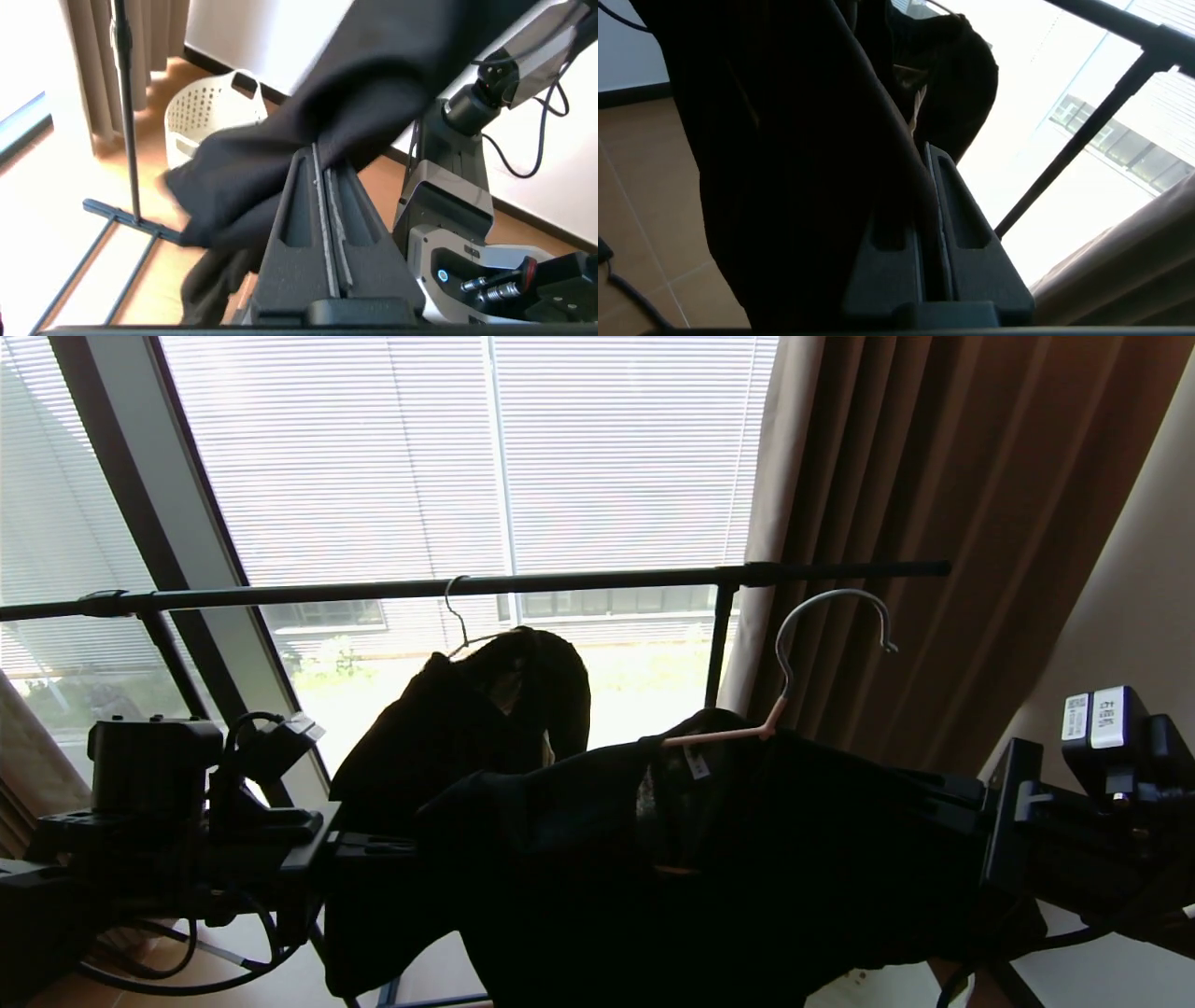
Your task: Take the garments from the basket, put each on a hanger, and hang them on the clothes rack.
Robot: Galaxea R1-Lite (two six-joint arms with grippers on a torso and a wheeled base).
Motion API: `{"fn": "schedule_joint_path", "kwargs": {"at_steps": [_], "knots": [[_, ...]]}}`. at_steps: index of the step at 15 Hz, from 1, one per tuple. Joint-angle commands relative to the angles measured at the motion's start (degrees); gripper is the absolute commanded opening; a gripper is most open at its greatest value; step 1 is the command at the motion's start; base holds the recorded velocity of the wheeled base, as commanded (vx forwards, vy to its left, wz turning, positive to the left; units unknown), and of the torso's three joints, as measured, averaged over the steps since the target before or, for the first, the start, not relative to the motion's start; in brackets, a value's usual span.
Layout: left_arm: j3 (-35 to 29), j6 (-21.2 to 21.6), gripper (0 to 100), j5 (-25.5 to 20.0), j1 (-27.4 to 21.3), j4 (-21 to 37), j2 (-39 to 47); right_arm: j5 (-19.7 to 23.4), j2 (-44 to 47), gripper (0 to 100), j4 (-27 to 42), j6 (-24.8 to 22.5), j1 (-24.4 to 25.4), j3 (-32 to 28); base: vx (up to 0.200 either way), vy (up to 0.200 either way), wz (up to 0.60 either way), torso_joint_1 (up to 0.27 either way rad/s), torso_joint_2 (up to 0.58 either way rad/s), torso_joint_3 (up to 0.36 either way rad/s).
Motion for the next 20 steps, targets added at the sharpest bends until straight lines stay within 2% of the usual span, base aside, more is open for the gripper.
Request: {"fn": "schedule_joint_path", "kwargs": {"at_steps": [1, 6, 10, 20], "knots": [[0.9, 0.0, 0, 0.0, 0.1, 0.0, -4.1, 0.0, 1.5, 0, 0.0, 0.0, -1.0, -0.4, 0.0, 0.0, 0.0, 0.0, 0.0, 0.0], [4.5, -0.1, 0, 0.0, -0.1, 0.0, -9.0, 0.3, 2.3, 0, 0.0, 0.1, -4.6, -1.9, 0.0, 0.0, 0.0, 0.0, 0.0, 0.0], [5.1, 0.0, 0, 0.0, -0.8, 0.0, -8.5, 0.0, 1.9, 0, -0.4, 4.1, -4.7, -2.9, 0.0, 0.0, 0.0, 0.0, 0.0, 0.0], [7.3, 0.1, 0, 0.0, -0.2, 0.0, -7.8, 0.2, -0.5, 0, -0.5, 5.7, -5.5, -3.5, 0.0, 0.0, 0.0, 0.0, 0.0, 0.0]]}}
